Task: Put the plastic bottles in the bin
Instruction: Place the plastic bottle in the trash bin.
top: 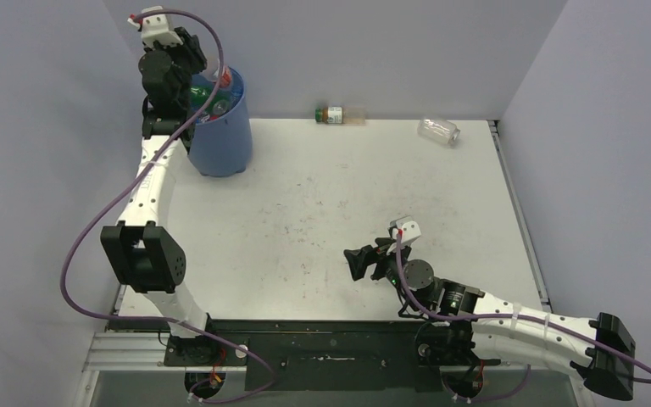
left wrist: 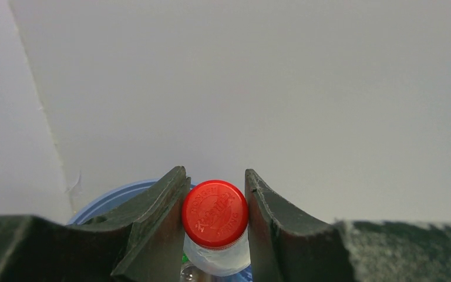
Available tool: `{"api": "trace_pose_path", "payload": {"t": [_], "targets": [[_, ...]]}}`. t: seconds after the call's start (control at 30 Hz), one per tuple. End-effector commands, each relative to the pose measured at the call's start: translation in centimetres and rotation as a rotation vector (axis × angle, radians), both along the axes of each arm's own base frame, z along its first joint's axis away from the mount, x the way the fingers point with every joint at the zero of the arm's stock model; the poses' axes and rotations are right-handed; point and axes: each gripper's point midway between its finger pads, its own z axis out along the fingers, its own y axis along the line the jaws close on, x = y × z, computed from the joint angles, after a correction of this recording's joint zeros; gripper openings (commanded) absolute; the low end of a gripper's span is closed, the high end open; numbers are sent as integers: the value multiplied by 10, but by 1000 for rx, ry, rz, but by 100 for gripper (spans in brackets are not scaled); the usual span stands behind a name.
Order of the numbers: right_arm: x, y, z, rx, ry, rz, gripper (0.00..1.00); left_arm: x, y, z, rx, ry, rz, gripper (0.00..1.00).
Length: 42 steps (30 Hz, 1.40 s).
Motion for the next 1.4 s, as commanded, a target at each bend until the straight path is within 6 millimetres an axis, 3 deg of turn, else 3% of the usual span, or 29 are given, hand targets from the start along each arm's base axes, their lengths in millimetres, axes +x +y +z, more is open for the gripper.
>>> {"api": "trace_pose_path", "payload": {"t": [0.0, 0.13, 0.37, 0.63, 0.8, 0.83, 0.87, 1.07, 1.23, 1.3, 1.37], "targets": [[2, -3, 14, 44, -14, -20, 90, 19, -9, 8, -4, -69, -19, 0], [3, -5, 12, 37, -15, -29, 90, 42, -6, -9, 19, -30, 1, 0], [5, -4, 8, 25, -13, -34, 90, 56, 5, -33, 64, -79, 67, 0], [6, -2, 7, 17, -8, -32, 90, 81, 0, -118, 39, 114, -4, 0], [6, -1, 7, 14, -2, -31, 90, 91, -5, -157, -9, 239, -56, 0], [6, -1, 7, 14, -2, -30, 90, 90, 11, -159, -22, 245, -34, 0], [6, -1, 6, 14, -1, -31, 90, 89, 15, -159, -30, 244, -31, 0], [6, 0, 7, 17, 0, -28, 90, 86, 11, -144, 5, 278, -74, 0], [5, 2, 6, 19, 6, -20, 90, 83, 10, -155, 20, 321, -89, 0], [4, 2, 7, 20, 7, -17, 90, 82, 6, -159, -1, 313, -121, 10], [4, 1, 7, 22, 7, -19, 90, 79, 1, -159, -32, 286, -156, 14]]}}
